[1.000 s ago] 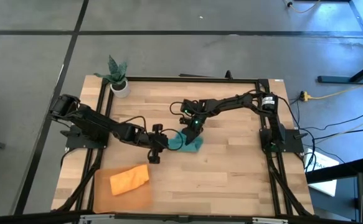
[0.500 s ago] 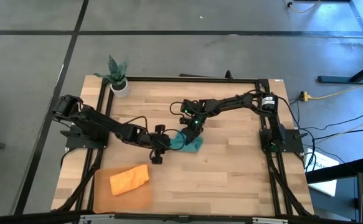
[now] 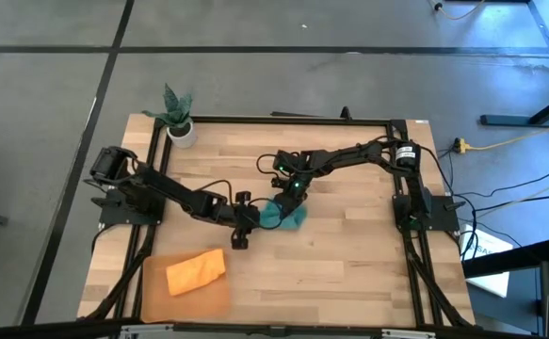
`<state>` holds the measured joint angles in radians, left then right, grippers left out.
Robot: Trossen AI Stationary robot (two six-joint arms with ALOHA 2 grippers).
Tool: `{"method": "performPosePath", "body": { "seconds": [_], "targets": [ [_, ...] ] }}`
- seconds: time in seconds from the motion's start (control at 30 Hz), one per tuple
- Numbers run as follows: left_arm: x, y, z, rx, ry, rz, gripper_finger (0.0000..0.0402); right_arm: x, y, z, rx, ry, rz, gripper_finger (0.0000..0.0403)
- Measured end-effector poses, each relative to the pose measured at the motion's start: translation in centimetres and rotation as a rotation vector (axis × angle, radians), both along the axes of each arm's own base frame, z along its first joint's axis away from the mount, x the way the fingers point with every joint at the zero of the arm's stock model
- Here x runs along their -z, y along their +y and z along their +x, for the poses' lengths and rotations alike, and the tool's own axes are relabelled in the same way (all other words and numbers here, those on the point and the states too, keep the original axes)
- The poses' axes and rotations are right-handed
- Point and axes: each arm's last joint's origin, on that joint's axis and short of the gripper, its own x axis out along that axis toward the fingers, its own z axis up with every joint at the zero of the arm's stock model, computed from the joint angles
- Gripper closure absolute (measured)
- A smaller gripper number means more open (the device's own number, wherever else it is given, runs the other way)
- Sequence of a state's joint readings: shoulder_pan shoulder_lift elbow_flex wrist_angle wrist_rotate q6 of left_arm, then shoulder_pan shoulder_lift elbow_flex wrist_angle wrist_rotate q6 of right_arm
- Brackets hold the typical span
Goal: Roll microfiber towels into tight, uniform cylinder then place into a basket
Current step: Roll the blue microfiber towel
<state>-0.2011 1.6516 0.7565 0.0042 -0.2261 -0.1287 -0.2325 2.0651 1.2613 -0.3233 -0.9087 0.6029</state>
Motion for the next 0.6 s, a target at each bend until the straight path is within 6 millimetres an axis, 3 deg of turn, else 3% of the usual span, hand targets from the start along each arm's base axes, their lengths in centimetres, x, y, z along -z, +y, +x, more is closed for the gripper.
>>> {"method": "performPosePath", "body": {
  "seconds": [0.17,0.37,0.6],
  "targets": [
    [0.3,0.3,0.1,0.033,0.021,-0.062,0.0336,0.0,0.0,0.0,0.001,-0.003,-0.003,0.0399],
    [0.3,0.7,0.2,0.028,0.023,-0.069,0.0395,-0.2,0.1,0.2,-0.001,-0.018,-0.006,0.0399],
    [0.2,1.1,-0.6,0.041,0.132,-0.229,0.0401,-1.3,2.2,1.6,-0.026,-0.048,-0.054,0.0399]
  ]
}}
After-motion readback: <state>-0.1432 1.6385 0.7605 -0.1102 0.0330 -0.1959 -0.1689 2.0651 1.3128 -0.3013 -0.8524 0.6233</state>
